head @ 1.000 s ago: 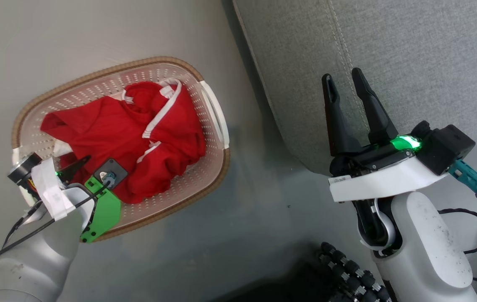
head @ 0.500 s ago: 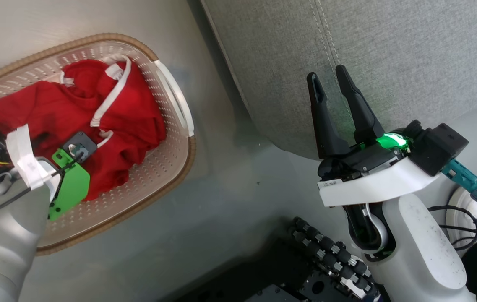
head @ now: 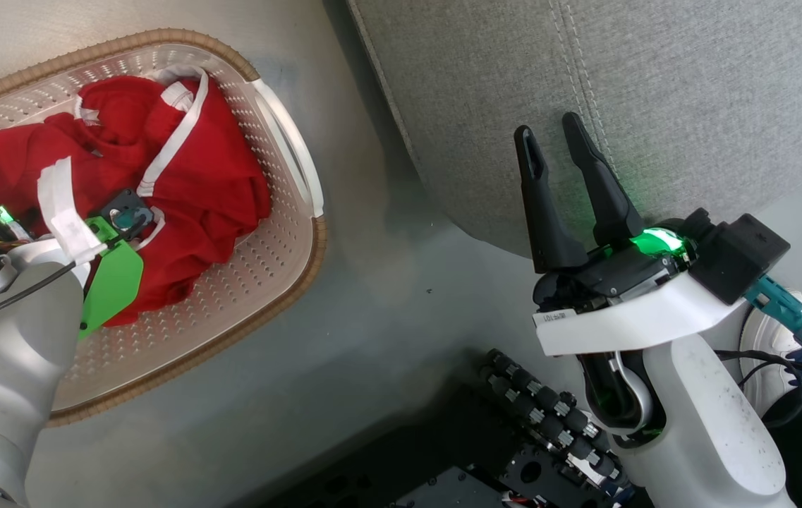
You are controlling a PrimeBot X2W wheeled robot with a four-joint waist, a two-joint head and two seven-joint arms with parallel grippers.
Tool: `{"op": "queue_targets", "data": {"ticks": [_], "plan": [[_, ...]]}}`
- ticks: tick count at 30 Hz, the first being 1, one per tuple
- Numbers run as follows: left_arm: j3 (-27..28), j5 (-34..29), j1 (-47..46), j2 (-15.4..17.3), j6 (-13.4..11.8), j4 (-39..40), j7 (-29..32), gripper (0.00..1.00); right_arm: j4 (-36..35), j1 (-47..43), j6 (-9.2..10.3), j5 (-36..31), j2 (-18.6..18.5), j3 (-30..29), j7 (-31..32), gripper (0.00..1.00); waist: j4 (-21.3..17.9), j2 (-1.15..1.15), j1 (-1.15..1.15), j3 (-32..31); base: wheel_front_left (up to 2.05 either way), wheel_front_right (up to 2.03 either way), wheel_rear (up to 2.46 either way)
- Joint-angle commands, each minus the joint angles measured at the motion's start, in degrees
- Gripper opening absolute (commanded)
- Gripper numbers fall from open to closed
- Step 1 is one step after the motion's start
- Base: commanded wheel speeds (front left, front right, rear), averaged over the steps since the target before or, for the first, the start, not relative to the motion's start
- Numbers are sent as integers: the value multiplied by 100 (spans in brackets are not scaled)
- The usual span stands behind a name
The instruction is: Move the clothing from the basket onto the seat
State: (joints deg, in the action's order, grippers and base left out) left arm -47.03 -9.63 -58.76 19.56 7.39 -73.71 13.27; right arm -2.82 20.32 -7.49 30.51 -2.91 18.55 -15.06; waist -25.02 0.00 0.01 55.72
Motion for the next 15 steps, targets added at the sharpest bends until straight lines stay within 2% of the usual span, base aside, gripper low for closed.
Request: {"op": "queue_targets", "data": {"ticks": [1, 15], "plan": [[-79, 140, -90, 9, 10, -19, 114, 100, -41, -62, 0, -44, 3, 7, -19, 100, 5, 0, -1, 22, 0, 0, 0], [-1098, 1413, -304, -31, 13, -20, 844, 100, -196, -209, 0, -141, 3, 43, -18, 100, 61, 0, -1, 176, 0, 0, 0]]}}
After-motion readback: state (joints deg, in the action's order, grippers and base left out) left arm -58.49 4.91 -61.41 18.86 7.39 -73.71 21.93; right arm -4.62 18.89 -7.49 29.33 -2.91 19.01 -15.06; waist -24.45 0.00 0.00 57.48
